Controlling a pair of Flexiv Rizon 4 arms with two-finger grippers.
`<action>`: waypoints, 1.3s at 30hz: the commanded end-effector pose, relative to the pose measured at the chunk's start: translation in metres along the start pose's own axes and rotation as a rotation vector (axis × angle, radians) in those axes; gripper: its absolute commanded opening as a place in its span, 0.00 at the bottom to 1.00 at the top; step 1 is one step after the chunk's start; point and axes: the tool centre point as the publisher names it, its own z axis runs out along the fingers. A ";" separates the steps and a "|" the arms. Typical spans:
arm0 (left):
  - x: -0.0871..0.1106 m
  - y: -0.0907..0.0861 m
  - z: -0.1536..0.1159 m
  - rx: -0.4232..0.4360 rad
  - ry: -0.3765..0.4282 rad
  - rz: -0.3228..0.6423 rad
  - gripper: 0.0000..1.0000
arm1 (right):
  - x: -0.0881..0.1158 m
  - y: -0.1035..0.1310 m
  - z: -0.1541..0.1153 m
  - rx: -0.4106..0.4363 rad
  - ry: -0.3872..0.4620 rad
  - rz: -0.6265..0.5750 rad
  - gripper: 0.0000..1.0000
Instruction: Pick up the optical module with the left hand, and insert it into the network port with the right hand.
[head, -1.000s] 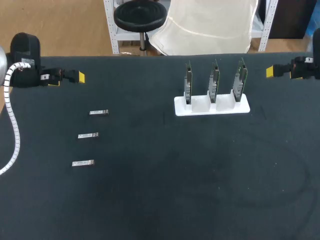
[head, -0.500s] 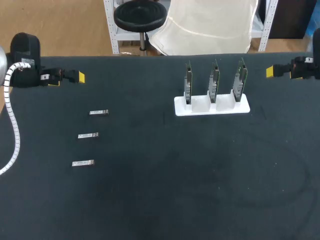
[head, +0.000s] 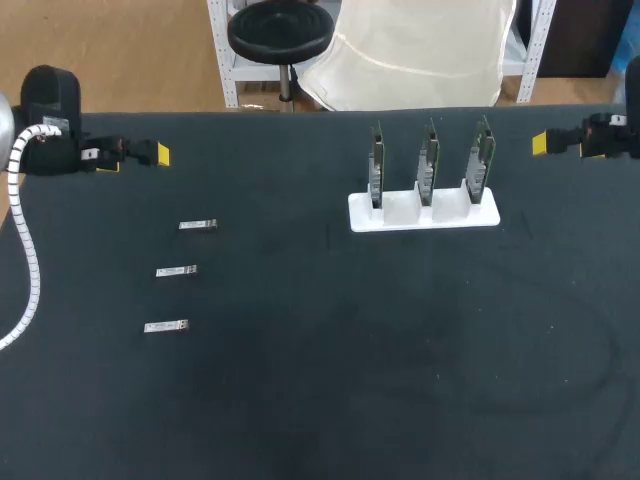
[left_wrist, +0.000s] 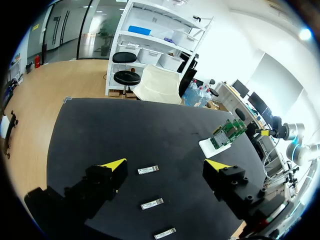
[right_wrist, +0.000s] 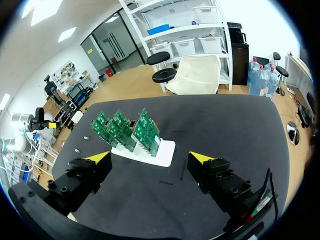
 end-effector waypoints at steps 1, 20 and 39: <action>0.000 0.002 -0.001 -0.003 0.009 0.028 1.00 | 0.000 0.000 0.000 0.000 0.000 0.000 1.00; -0.005 0.043 0.022 0.137 0.321 0.826 1.00 | 0.000 0.000 0.000 0.000 0.000 0.000 1.00; 0.018 0.062 0.070 0.227 0.662 1.133 1.00 | 0.000 0.000 0.000 0.000 0.000 0.000 1.00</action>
